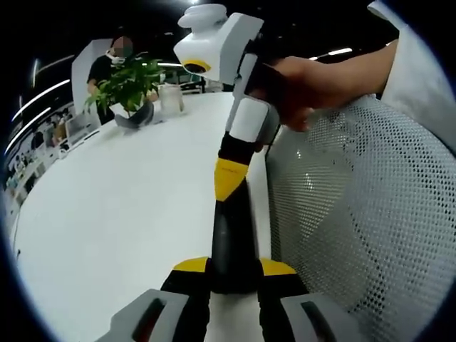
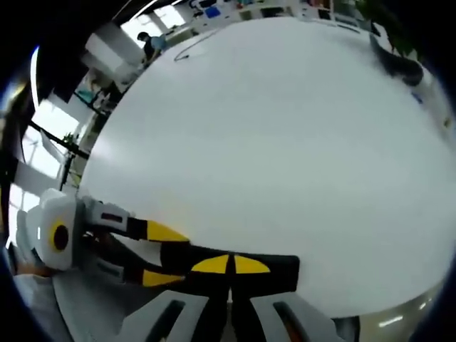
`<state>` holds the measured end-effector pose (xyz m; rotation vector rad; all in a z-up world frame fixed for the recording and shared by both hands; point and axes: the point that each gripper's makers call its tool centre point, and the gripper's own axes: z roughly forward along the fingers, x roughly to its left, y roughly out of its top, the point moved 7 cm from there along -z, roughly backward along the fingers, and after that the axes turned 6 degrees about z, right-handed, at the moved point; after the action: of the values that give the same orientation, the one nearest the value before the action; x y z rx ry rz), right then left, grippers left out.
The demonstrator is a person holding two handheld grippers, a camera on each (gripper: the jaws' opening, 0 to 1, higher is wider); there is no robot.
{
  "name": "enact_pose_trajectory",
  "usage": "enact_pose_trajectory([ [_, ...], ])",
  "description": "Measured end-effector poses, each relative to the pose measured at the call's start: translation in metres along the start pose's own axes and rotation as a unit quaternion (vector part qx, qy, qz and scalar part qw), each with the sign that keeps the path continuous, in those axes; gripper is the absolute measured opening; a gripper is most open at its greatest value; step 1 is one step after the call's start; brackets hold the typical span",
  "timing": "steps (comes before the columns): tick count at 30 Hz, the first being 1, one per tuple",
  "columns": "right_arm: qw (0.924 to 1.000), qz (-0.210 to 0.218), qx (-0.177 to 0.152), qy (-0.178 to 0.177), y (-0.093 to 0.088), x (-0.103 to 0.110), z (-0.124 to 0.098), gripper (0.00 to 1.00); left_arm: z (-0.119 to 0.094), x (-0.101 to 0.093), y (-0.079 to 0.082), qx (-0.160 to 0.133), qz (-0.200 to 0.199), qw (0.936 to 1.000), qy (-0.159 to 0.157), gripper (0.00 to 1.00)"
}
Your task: Press the specified remote control buttons in sequence, fully releasing each button before pressing the next.
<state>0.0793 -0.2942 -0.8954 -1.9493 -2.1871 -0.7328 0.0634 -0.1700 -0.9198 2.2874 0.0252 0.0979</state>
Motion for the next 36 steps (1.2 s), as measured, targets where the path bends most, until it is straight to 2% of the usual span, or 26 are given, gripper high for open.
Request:
enact_pose_trajectory([
  [5,0.9997,-0.018,0.006,0.014,-0.0017,0.0069,0.0013,0.0,-0.0002,0.0001,0.0001,0.0,-0.001,1.0,-0.001,0.24],
  [10,0.9993,-0.034,0.015,0.003,-0.0041,0.007,0.004,0.0,-0.0001,-0.0017,0.0006,-0.001,-0.001,1.0,-0.006,0.24],
  [19,0.9998,-0.009,0.01,0.014,-0.0042,0.0027,0.0036,0.0,0.0007,-0.0017,0.0009,-0.004,-0.005,1.0,-0.006,0.24],
  [36,0.9994,-0.035,-0.006,-0.003,-0.0051,0.0034,0.0062,0.0,0.0012,-0.0025,0.0024,-0.002,-0.011,0.9999,-0.007,0.24],
])
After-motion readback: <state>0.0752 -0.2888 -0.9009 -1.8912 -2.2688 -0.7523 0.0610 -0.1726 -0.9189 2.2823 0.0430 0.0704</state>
